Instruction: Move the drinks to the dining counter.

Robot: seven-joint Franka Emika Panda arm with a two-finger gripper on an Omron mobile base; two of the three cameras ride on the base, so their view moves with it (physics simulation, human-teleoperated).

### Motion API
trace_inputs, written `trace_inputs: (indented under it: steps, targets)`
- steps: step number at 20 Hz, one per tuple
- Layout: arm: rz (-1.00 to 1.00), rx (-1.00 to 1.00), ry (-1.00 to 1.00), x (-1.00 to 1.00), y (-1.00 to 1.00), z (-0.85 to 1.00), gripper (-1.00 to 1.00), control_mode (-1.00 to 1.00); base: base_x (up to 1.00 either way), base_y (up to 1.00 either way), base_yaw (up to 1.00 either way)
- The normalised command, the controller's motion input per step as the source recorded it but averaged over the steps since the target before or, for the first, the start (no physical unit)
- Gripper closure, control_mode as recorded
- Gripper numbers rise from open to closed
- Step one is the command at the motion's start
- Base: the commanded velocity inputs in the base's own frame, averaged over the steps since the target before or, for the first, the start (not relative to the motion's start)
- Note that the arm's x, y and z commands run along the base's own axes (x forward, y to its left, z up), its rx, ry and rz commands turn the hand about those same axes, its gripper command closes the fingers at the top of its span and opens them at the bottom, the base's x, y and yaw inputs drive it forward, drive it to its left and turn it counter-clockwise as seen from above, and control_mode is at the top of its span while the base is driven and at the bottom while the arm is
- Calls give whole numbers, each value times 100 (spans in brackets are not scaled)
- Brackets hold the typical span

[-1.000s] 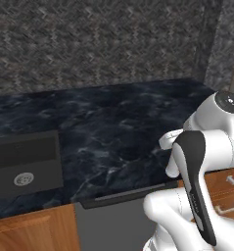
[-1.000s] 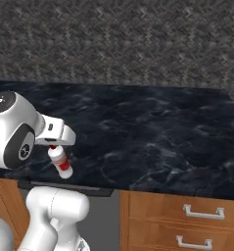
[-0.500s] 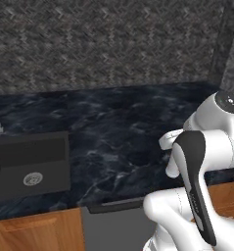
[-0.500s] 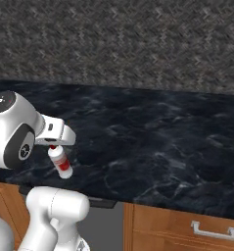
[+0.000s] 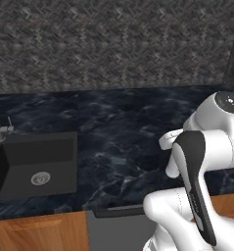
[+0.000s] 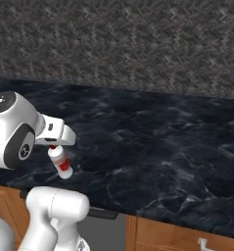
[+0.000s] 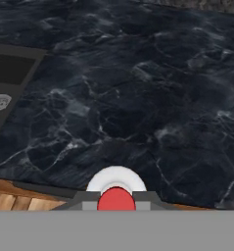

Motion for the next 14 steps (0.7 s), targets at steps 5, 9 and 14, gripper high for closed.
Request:
trace_inputs:
  steps: [5, 9, 14]
  targets:
    - [0, 0, 0, 0, 0, 0, 100, 100, 14, 0, 10]
    - [3, 0, 0, 3, 0, 0, 100, -100, 4, 0, 3]
    - [5, 0, 0, 10, -7, 0, 100, -100, 0, 0, 0]
